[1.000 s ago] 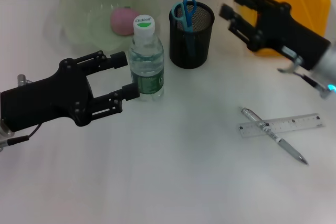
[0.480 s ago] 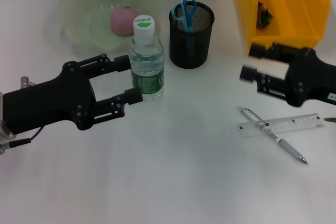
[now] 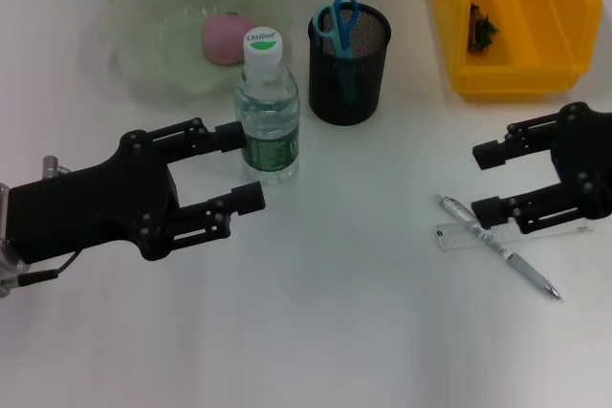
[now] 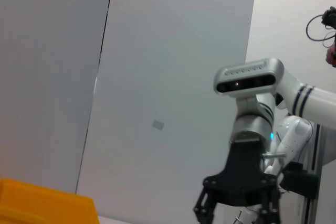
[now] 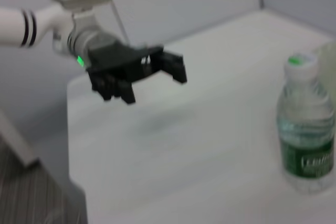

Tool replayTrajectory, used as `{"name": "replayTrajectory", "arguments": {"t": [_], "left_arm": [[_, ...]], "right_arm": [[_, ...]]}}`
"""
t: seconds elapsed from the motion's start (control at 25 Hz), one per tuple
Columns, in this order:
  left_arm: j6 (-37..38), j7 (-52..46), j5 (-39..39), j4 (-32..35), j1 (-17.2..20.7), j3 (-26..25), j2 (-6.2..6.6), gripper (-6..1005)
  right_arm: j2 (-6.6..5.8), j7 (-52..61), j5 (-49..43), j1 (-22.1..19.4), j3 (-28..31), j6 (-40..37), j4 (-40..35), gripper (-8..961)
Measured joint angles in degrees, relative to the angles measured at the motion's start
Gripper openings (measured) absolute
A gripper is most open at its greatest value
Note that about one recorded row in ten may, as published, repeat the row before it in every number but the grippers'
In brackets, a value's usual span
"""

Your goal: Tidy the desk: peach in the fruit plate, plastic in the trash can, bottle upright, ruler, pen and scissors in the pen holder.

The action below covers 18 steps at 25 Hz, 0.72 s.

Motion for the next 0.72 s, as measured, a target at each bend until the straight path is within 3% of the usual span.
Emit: {"name": "replayTrajectory", "arguments": {"t": [0.12, 0.24, 0.4, 0.72], "left_arm": [[0.6, 0.1, 0.0, 0.0, 0.6, 0.7, 0.02, 682], [0.6, 0.1, 0.0, 0.0, 0.6, 0.7, 0.02, 681], [0.8, 0.1, 0.0, -0.2, 1.2, 0.7, -0.04, 681], [3.8, -0.6, 0.0, -1.5, 0.5, 3.8, 0.02, 682]], "right_arm": [[-0.18, 2.0, -5.9, 3.4, -0.1, -1.0, -2.6, 728], [0.51, 2.4, -11.9, 5.5, -0.8, -1.1, -6.0, 729], [1.15, 0.6, -15.0, 6.3, -3.8, -1.3, -8.3, 728], [1.28, -6.8, -19.9, 7.7, -5.7, -0.5, -6.6, 726]]}}
